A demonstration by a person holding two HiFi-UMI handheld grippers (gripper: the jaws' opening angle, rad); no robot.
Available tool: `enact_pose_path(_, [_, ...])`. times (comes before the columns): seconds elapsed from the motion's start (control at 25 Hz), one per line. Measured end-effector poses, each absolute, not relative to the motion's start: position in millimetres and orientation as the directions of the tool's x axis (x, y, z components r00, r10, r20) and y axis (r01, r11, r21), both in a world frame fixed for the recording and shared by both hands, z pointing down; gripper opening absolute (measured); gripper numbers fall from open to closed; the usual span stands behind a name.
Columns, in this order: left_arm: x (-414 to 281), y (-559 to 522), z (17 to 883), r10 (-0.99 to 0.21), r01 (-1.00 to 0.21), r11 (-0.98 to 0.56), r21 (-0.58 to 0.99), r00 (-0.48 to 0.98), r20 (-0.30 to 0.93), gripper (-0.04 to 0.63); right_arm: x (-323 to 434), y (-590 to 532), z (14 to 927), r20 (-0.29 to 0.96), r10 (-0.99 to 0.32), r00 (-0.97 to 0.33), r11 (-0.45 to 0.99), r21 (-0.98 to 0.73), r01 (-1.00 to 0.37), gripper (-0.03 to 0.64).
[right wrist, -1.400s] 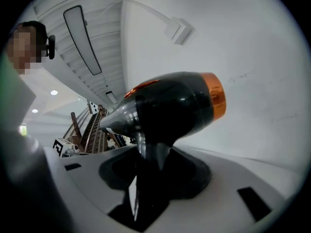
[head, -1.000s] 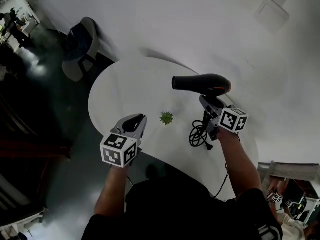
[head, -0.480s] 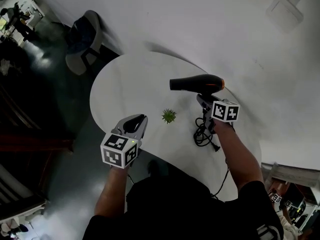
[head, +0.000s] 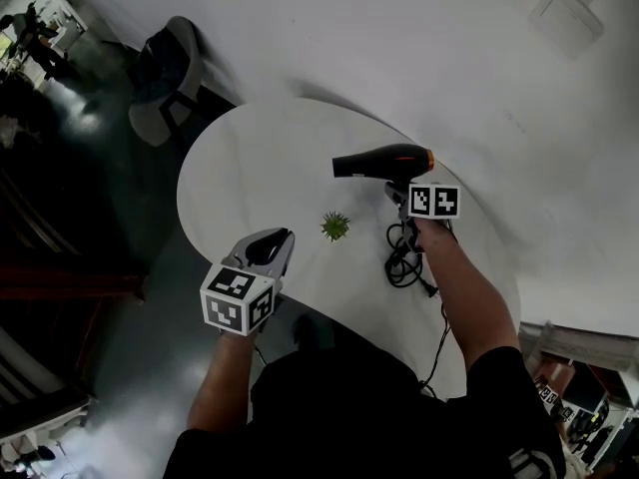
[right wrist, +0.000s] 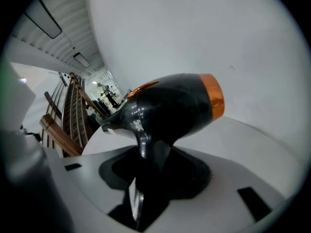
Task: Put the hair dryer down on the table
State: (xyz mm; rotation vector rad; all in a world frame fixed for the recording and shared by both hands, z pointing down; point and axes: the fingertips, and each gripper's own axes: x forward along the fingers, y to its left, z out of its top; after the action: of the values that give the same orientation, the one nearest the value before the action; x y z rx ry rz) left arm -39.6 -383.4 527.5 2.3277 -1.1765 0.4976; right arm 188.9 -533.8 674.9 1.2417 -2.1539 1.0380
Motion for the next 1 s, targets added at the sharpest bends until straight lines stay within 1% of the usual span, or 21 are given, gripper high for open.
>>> enact_pose_path(0.28, [-47,-379,526,-0.654,-0.829,-0.5,0.251,0.551,0.518,0.04,181,-533,692,0.741,-0.498,-0.45,0.31,-0.332,-0.891,0.175])
enact_pose_path(0.52, [-48,-376,527,-0.654,-0.831,-0.496,0.251,0.548,0.522,0.04,183,-534,704,0.772,-0.511,-0.379,0.275,-0.271,-0.922,0.175])
enact_pose_path(0.76, [-51,-370,530,-0.655,-0.839,-0.483,0.251,0.537,0.532,0.04,185,-524,725,0.795,-0.475,-0.378,0.245,-0.293,-0.924,0.175])
enact_pose_path(0.88, [-54,-369,533,-0.655,-0.843,-0.476,0.251,0.531,0.538,0.04,186,-520,730,0.787,-0.484,-0.382,0.222,-0.312,-0.924,0.175])
enact_pose_path(1.0, [-55,-369,536,-0.654,-0.846,-0.47,0.252,0.526,0.543,0.04,185,-522,730,0.786,-0.487,-0.38,0.234,-0.302,-0.924,0.175])
